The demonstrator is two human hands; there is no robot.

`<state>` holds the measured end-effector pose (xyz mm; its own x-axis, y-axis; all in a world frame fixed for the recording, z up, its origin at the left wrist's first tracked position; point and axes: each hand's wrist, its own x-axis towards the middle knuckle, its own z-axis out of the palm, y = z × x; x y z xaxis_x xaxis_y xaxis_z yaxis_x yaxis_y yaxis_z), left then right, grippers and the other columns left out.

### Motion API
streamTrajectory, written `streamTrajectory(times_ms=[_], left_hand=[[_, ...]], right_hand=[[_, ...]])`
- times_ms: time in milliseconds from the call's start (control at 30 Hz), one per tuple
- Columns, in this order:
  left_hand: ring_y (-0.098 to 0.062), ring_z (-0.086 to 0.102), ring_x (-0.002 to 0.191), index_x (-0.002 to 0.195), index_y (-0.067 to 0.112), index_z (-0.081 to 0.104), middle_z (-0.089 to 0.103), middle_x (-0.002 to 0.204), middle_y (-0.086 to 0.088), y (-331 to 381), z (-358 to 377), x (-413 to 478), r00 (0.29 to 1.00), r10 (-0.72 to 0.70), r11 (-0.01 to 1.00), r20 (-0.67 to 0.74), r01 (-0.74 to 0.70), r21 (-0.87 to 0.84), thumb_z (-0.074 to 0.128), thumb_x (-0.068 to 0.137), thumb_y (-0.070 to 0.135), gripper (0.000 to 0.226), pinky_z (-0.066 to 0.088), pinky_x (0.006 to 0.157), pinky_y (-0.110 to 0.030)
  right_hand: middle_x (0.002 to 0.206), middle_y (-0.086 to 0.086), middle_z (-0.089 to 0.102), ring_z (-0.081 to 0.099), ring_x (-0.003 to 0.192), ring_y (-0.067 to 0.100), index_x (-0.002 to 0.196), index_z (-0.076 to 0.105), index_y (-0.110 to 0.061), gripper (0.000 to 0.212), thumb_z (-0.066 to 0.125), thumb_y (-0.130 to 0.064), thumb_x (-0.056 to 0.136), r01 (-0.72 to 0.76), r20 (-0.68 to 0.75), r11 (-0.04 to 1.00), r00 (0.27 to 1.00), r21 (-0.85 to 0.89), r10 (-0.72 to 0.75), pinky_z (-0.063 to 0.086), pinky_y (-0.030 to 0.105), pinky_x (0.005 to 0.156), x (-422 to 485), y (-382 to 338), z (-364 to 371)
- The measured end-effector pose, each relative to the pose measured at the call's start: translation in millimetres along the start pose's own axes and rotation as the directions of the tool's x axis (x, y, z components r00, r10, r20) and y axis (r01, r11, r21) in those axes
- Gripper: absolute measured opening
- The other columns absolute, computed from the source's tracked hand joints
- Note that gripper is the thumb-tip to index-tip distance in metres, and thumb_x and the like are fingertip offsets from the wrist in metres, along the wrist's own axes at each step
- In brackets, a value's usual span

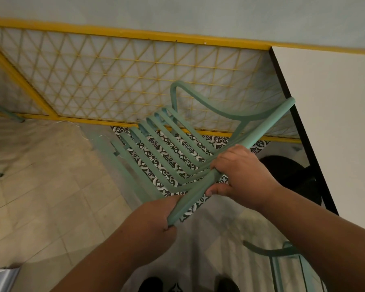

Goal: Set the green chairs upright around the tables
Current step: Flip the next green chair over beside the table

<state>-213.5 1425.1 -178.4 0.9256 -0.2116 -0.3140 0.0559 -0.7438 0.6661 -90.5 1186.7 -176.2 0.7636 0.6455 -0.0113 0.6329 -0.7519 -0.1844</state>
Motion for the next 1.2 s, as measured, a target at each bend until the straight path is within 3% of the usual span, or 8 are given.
streamTrajectory(times_ms=[200,367,600,767,867,933,1033,1200], left_hand=[[0.001,0.057,0.074,0.126,0.046,0.058,0.061,0.082,0.022,-20.3,-21.4,-11.1,0.999,-0.006,1.000,0.039,0.006,-0.003,0.055,0.081,0.009,0.058,0.039,0.056,-0.013],[0.004,0.058,0.074,0.100,0.083,0.043,0.059,0.089,0.034,-35.9,-48.0,-19.9,0.994,-0.035,0.999,0.107,0.034,0.014,0.054,0.081,0.006,0.080,0.040,0.055,-0.013],[0.002,0.060,0.072,0.106,0.065,0.055,0.062,0.089,0.033,-65.0,-74.4,-31.3,0.979,-0.140,0.990,0.147,0.136,0.036,0.056,0.078,0.004,0.067,0.042,0.057,-0.015],[-0.001,0.061,0.078,0.112,0.060,0.057,0.067,0.090,0.015,-78.0,-86.5,-34.6,0.972,-0.206,0.977,0.115,0.197,0.082,0.057,0.078,0.006,0.063,0.049,0.065,-0.021],[0.001,0.059,0.108,0.130,0.066,0.044,0.061,0.129,0.023,-68.6,-86.9,-34.5,0.969,-0.220,0.950,0.109,0.188,0.248,0.064,0.081,0.030,0.064,0.052,0.094,-0.029],[-0.010,0.035,0.145,0.154,0.058,0.014,0.025,0.164,0.019,-52.3,-81.9,-31.2,0.982,-0.187,0.906,0.029,0.161,0.391,0.070,0.074,0.062,0.097,0.035,0.118,-0.033],[-0.013,0.009,0.155,0.153,0.053,-0.017,-0.003,0.167,0.018,-8.8,-68.7,-17.1,0.982,-0.098,0.930,-0.163,0.149,0.336,0.064,0.066,0.085,0.123,0.014,0.125,-0.040],[-0.021,0.009,0.156,0.156,0.043,-0.019,0.003,0.172,0.003,24.5,-39.7,24.1,0.965,-0.053,0.942,-0.258,0.133,0.307,0.049,0.079,0.084,0.110,0.014,0.126,-0.047]], right_hand=[[0.091,-0.018,0.062,0.055,0.095,0.011,0.095,0.069,-0.036,0.075,0.038,-0.099,0.067,-0.050,0.028,0.999,0.998,0.018,0.050,0.041,0.036,0.096,11.6,-25.6,3.0],[0.084,-0.018,0.057,0.052,0.089,0.010,0.092,0.068,-0.035,0.077,0.034,-0.100,0.067,-0.057,0.065,0.998,0.996,-0.010,0.058,0.039,0.034,0.093,24.5,-52.9,4.1],[0.076,-0.016,0.055,0.052,0.084,0.010,0.081,0.066,-0.032,0.077,0.033,-0.100,0.066,-0.075,0.097,0.997,0.992,-0.027,0.077,0.038,0.034,0.093,43.7,-85.9,7.7],[0.074,-0.013,0.054,0.052,0.081,0.013,0.078,0.063,-0.030,0.072,0.039,-0.098,0.069,-0.067,0.097,0.997,0.993,-0.025,0.069,0.040,0.037,0.093,52.7,-101.4,9.5],[0.088,-0.017,0.061,0.053,0.092,0.010,0.096,0.067,-0.033,0.078,0.040,-0.099,0.064,-0.085,0.127,0.995,0.989,0.045,0.078,0.037,0.036,0.103,49.2,-98.4,7.6],[0.113,-0.020,0.064,0.052,0.111,0.009,0.123,0.064,-0.037,0.099,0.043,-0.104,0.054,-0.119,0.126,0.986,0.987,0.120,0.103,0.031,0.036,0.115,42.1,-87.9,1.8],[0.141,-0.018,0.055,0.040,0.137,0.011,0.150,0.045,-0.037,0.124,0.042,-0.107,0.048,-0.171,0.114,0.982,0.980,0.084,0.161,0.014,0.043,0.127,34.2,-59.3,-12.8],[0.161,-0.009,0.040,0.021,0.154,0.023,0.158,0.034,-0.036,0.133,0.040,-0.109,0.047,-0.229,0.147,0.971,0.960,-0.065,0.237,-0.002,0.048,0.128,36.9,-4.5,-32.3]])
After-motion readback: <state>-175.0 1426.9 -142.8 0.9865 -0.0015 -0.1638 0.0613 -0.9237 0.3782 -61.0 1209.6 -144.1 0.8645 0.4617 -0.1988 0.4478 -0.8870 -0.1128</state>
